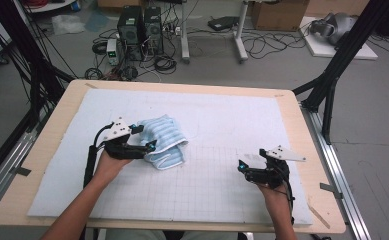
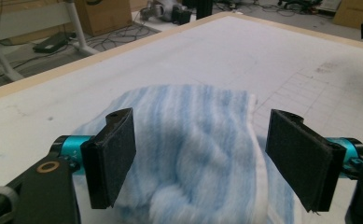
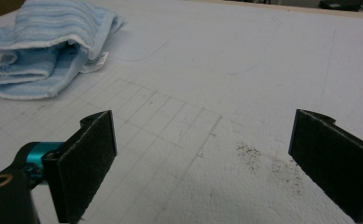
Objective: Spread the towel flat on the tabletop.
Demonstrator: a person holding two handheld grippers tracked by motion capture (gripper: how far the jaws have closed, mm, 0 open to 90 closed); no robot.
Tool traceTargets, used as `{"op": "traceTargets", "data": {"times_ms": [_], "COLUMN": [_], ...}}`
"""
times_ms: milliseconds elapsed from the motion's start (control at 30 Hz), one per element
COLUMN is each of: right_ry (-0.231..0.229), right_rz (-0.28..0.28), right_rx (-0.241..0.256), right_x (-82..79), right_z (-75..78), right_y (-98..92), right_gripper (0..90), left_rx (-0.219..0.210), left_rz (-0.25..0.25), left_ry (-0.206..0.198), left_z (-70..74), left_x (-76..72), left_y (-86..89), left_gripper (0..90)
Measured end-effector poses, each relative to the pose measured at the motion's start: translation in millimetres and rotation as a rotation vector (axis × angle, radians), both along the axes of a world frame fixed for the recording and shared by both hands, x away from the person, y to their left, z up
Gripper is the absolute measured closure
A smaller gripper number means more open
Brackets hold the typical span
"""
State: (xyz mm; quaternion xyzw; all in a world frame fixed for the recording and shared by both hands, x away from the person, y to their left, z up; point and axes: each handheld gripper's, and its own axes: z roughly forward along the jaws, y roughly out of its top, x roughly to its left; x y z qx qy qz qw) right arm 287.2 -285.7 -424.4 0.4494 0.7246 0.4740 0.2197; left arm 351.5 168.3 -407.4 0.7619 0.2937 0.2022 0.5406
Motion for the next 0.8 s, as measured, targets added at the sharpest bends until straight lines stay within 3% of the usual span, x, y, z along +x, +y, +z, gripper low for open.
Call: {"op": "traceTargets", "data": {"times_ms": [267,333,400,467,500,600,633,667,700,733,767,800], "right_ry": [0.013,0.016,0.023,0.023,0.025,0.026,0.026,0.026,0.024,0.024,0.03,0.032], "right_rz": [0.008,0.009,0.009,0.01,0.009,0.013,0.013,0.014,0.015,0.015,0.017,0.018], "right_rx": [0.008,0.009,0.01,0.007,0.007,0.006,0.006,0.004,0.003,0.003,0.004,0.005], "right_x": [0.3,0.6,0.6,0.8,0.8,1.4,1.4,1.4,1.5,1.5,1.6,1.6], "right_z": [-1.1,-1.5,-1.7,-1.9,-2.0,-2.7,-2.7,-2.9,-3.0,-3.0,-3.1,-3.2], "right_y": [0.5,0.8,1.2,1.3,1.3,1.6,1.6,1.9,2.1,2.1,2.7,3.1], "right_gripper": [6.6,6.5,6.6,6.6,6.6,6.6,6.6,6.6,6.6,6.6,6.6,6.6], "left_rx": [0.066,0.115,0.136,0.206,0.206,0.243,0.249,0.252,0.249,0.242,0.225,0.215], "left_rz": [0.004,0.004,0.003,0.006,0.006,0.019,0.021,0.022,0.027,0.033,0.039,0.035], "left_ry": [0.063,0.069,0.069,0.066,0.066,0.052,0.051,0.053,0.06,0.067,0.081,0.079], "left_z": [-7.5,-13.1,-14.8,-18.4,-18.4,-19.6,-19.8,-20.0,-20.2,-20.0,-19.1,-17.4], "left_x": [16.4,19.2,19.1,18.6,18.6,18.8,19.6,20.1,20.8,21.8,21.9,21.6], "left_y": [-22.0,-28.5,-30.8,-35.6,-35.6,-36.5,-35.9,-34.8,-33.7,-32.2,-30.7,-29.2], "left_gripper": [24.2,24.0,24.0,26.2,28.6,42.3,42.3,56.3,62.4,62.4,75.6,82.1]}}
